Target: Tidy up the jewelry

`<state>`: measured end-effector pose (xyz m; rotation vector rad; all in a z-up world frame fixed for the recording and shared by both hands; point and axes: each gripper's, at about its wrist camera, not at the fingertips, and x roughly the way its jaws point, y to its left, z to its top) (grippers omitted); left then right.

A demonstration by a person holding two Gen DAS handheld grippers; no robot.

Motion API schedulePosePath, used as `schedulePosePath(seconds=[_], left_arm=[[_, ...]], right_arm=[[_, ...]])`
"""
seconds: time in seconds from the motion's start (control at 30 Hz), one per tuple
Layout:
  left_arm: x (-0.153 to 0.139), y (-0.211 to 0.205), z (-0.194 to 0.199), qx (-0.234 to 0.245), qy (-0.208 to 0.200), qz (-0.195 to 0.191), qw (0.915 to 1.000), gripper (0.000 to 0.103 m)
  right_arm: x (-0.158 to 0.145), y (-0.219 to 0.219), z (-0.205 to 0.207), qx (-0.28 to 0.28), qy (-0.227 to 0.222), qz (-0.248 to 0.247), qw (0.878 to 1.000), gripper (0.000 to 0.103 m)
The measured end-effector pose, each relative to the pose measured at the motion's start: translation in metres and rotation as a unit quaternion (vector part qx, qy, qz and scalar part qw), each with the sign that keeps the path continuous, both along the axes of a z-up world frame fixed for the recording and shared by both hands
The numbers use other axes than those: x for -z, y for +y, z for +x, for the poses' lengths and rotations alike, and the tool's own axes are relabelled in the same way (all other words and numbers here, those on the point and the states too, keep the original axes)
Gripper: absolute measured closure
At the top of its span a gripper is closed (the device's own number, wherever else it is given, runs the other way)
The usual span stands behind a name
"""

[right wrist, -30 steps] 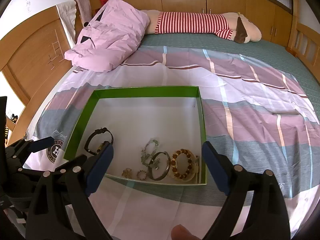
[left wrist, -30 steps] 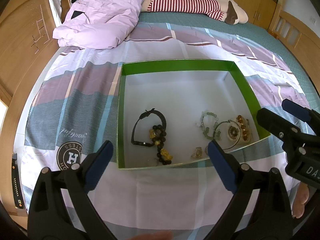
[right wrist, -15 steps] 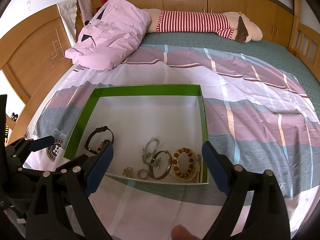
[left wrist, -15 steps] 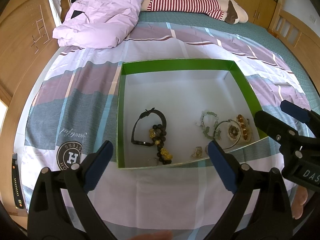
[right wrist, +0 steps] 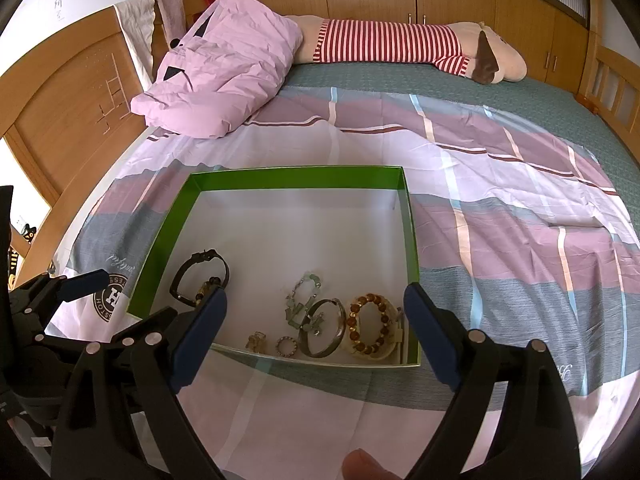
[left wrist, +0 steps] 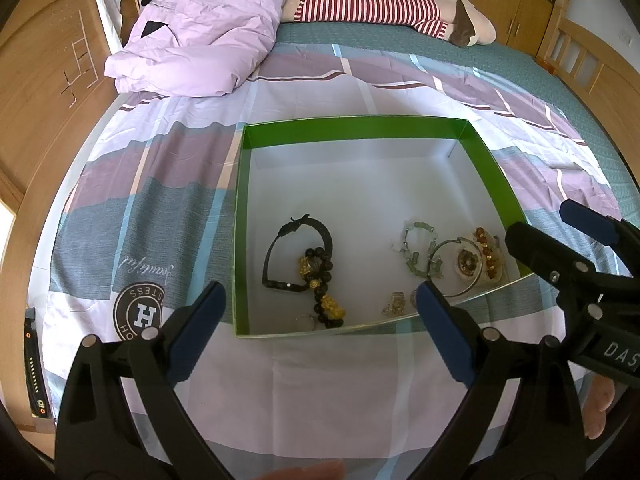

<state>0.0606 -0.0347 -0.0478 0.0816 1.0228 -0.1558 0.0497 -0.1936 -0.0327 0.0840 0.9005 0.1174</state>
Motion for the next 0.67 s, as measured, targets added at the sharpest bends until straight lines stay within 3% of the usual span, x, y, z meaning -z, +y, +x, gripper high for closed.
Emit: schedulePosePath(seconds=[0.53, 0.67], left_arm=[[0.000, 0.003, 0.001, 0.007, 0.005, 0.004, 1.0000, 0.005], [-0.007, 0.021, -0.007, -0.013, -0.002, -0.003, 0.9999, 0.005]], right_arm=[[-0.001, -0.001, 0.000, 0.002, -0.001, 0.001, 1.000, 0.013], [-0.008, -0.025, 0.001, 0.032, -0.019, -0.009, 0.999, 0.013]])
